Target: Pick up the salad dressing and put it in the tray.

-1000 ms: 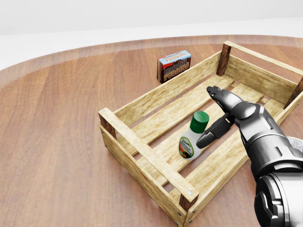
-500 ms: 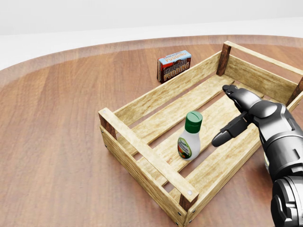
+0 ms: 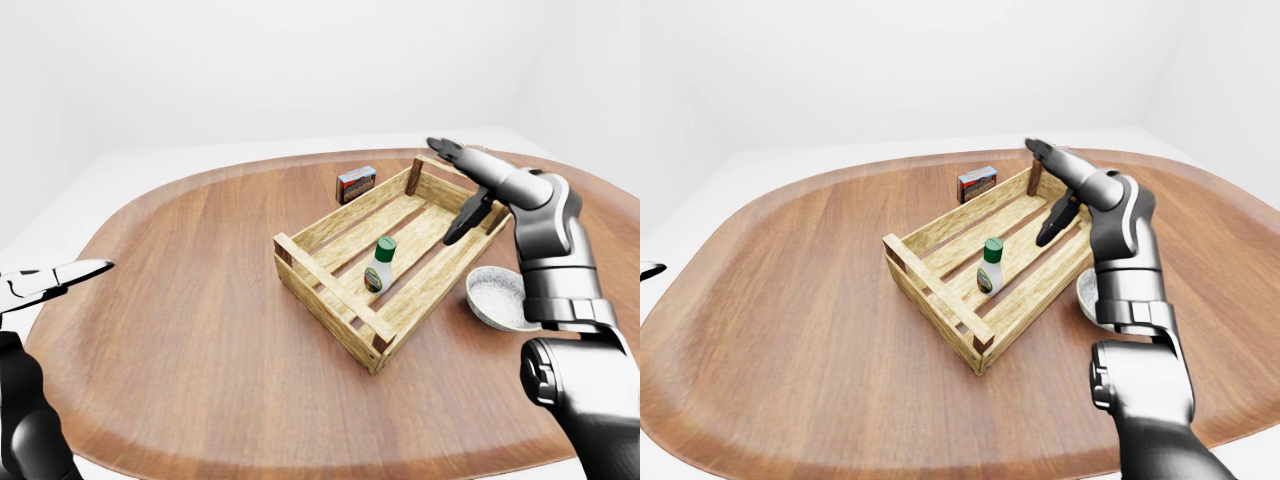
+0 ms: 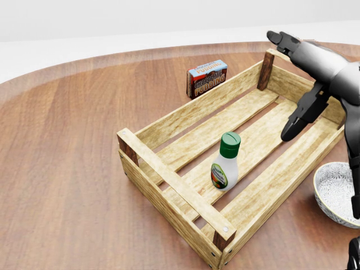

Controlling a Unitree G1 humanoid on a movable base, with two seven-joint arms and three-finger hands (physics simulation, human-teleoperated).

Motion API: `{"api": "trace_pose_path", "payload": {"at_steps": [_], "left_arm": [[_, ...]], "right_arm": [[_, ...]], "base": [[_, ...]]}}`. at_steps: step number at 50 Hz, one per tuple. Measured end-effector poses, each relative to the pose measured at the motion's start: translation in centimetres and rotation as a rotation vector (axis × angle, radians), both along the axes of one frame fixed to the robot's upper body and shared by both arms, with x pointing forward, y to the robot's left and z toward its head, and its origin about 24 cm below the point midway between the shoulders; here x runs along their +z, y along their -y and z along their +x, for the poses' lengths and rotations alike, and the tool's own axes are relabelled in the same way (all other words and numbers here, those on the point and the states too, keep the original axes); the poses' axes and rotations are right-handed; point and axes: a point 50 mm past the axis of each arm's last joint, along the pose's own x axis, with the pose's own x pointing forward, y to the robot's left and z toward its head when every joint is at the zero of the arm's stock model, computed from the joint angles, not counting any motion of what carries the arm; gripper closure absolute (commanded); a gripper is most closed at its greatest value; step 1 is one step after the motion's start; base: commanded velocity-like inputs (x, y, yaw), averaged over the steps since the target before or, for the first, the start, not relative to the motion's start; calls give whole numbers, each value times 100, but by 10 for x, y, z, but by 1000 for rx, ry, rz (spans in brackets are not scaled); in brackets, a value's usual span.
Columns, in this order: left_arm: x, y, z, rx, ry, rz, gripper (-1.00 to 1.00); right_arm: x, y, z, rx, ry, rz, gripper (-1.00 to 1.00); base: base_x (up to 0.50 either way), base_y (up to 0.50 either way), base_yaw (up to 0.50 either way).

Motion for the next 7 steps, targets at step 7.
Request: {"api": "trace_pose_path", "payload": {"at_steps": [7], "left_arm": [[5,0,-4,-2,28,3,-100]], "right_arm": [[40,9,-37,-36,246,-151,-100]], "base": [[0,0,0]]}}
